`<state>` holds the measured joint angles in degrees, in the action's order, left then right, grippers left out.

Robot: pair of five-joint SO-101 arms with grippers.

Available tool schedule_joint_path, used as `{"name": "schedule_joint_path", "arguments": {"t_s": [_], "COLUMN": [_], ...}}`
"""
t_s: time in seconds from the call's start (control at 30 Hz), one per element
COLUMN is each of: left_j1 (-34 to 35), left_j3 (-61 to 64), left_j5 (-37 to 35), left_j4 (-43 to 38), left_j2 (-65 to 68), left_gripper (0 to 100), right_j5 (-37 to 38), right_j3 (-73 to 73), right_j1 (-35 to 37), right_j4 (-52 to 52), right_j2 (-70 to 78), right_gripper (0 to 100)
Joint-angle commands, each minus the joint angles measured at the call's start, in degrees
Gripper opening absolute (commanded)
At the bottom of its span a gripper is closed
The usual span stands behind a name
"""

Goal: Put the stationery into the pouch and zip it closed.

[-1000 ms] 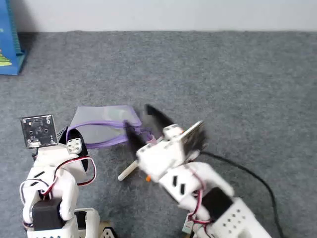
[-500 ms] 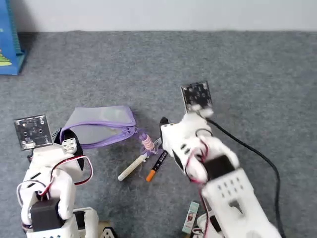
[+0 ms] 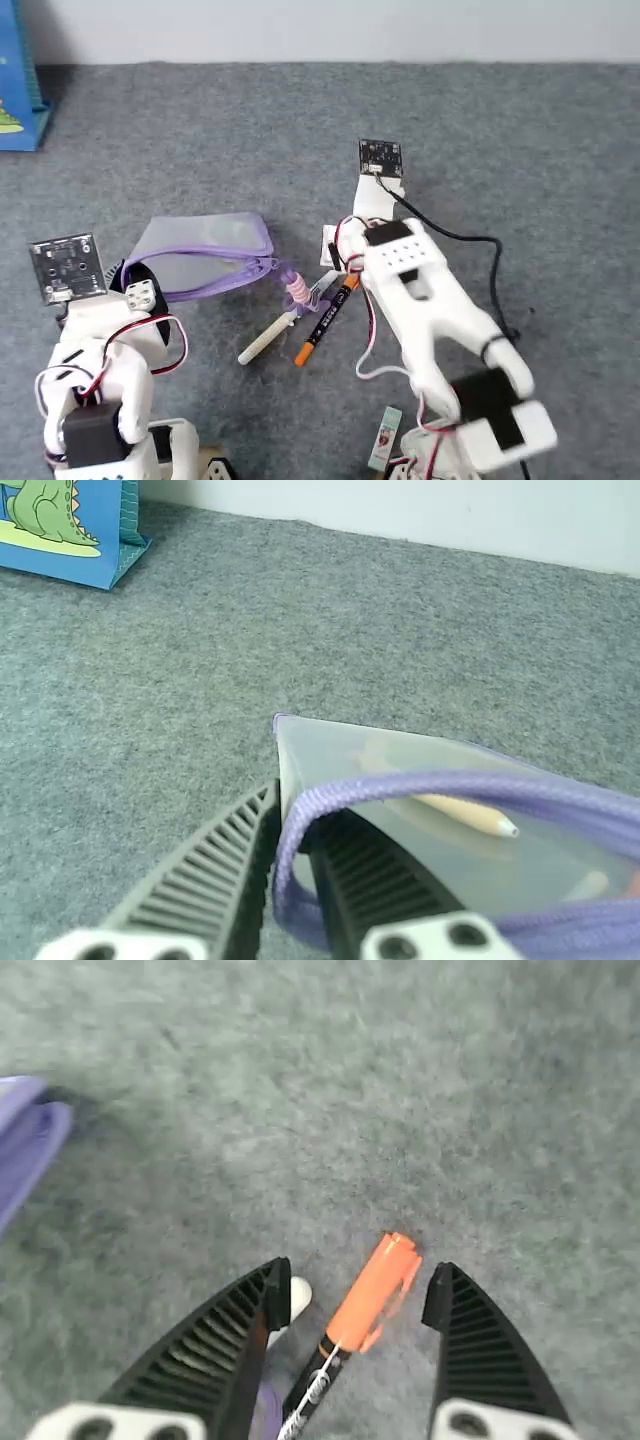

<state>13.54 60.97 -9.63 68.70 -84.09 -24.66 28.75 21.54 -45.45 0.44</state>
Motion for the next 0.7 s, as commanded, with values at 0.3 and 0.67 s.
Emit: {"name": "schedule_joint_path", "arguments": {"t_s": [0.3, 0.67], "left_j1": [0.62, 0.62], "left_j3": [-0.22, 0.13], "left_j5": [-0.35, -0.35], "left_j4": [-0.35, -0.35], "left_j2": [0.62, 0.53], "left_gripper": [1, 1], "right_j5": [-1.93, 1.76], "right_j3": [-7.82, -9.76], "right_j1": [-0.66, -6.64], "right_j4": [-0.75, -0.75], "right_j2": [11.21, 12.97], "right_gripper": [21.2, 3.3]}}
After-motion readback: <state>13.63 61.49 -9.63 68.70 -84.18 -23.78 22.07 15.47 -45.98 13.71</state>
